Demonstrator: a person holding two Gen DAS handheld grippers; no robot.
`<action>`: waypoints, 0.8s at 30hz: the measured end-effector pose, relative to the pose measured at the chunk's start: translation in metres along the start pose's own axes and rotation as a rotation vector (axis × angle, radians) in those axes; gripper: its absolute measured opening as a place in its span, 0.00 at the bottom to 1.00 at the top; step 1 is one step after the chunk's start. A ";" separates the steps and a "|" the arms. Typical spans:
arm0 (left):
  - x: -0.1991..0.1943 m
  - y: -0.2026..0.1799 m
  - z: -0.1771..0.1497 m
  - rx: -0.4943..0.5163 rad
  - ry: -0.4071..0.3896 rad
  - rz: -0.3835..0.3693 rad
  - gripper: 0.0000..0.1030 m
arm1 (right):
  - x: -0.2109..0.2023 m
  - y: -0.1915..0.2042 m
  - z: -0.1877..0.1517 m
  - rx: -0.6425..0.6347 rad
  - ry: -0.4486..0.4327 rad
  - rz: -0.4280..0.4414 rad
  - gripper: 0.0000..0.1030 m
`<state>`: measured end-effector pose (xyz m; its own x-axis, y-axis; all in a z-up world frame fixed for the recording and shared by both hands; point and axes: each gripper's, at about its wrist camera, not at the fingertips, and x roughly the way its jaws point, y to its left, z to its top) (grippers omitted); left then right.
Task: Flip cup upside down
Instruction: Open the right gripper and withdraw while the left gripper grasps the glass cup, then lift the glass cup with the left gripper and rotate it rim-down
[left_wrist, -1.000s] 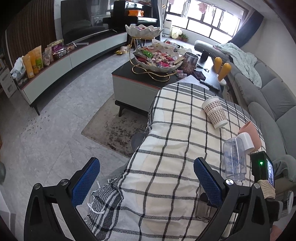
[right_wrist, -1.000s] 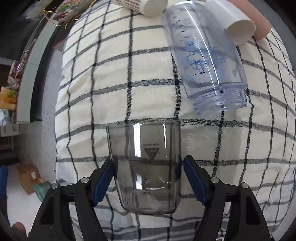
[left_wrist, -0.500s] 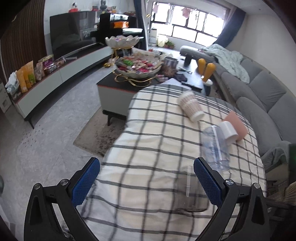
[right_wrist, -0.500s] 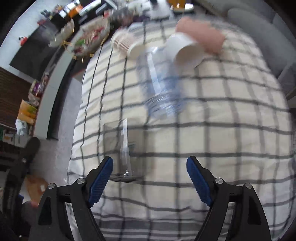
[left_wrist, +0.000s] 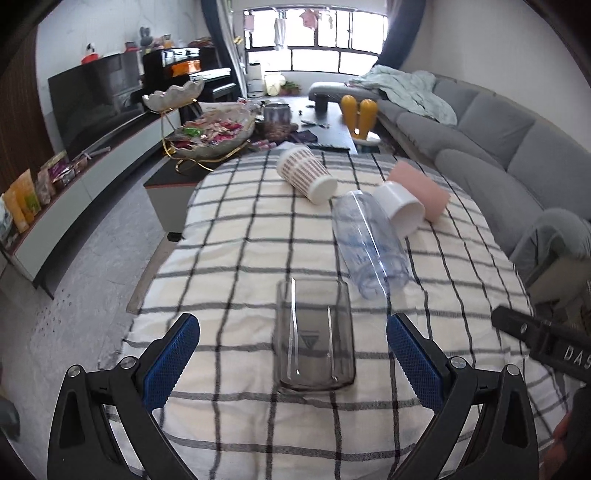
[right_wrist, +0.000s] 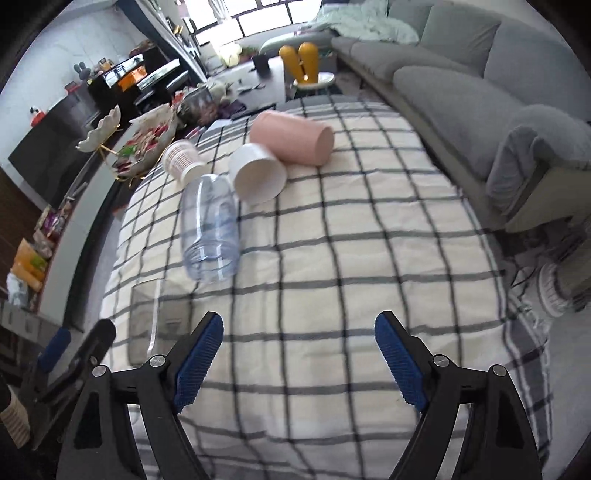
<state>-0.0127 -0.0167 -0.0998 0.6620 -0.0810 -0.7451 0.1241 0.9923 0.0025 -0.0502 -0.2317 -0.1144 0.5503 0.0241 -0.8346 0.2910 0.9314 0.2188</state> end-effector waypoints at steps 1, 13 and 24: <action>0.002 -0.002 -0.004 0.004 0.000 -0.006 1.00 | -0.001 -0.001 -0.001 -0.013 -0.017 -0.018 0.82; 0.027 -0.014 -0.042 0.062 -0.049 0.007 1.00 | 0.019 -0.003 -0.014 -0.075 -0.061 -0.057 0.82; 0.054 -0.017 -0.053 0.069 -0.014 0.065 0.80 | 0.033 -0.007 -0.016 -0.063 -0.020 -0.072 0.82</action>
<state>-0.0180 -0.0330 -0.1756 0.6809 -0.0182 -0.7321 0.1306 0.9867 0.0969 -0.0466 -0.2319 -0.1513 0.5453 -0.0499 -0.8368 0.2806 0.9515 0.1261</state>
